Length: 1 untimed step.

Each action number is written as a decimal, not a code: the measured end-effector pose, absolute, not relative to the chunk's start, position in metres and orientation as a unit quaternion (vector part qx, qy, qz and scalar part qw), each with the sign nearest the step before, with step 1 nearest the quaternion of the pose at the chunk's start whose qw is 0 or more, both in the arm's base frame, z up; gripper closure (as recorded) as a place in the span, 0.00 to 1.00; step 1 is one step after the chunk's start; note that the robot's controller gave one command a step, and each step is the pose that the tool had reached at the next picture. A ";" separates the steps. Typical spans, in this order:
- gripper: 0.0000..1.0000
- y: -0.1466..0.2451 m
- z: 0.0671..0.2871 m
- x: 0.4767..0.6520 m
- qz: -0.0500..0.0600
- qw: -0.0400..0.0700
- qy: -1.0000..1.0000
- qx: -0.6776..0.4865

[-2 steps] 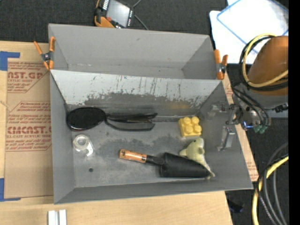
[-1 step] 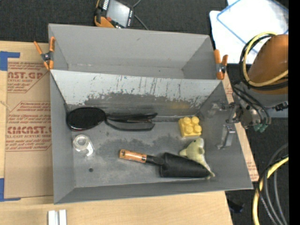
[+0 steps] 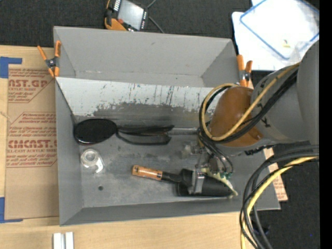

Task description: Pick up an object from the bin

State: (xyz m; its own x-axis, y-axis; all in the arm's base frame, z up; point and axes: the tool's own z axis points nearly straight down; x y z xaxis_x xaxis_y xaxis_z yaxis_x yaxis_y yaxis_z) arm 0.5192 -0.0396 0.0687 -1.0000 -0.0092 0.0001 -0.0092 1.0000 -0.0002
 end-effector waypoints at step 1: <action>0.00 -0.034 0.134 0.513 0.003 -0.008 -1.000 0.005</action>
Offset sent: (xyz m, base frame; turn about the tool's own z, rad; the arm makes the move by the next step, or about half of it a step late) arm -0.0185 0.0317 0.0313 0.1584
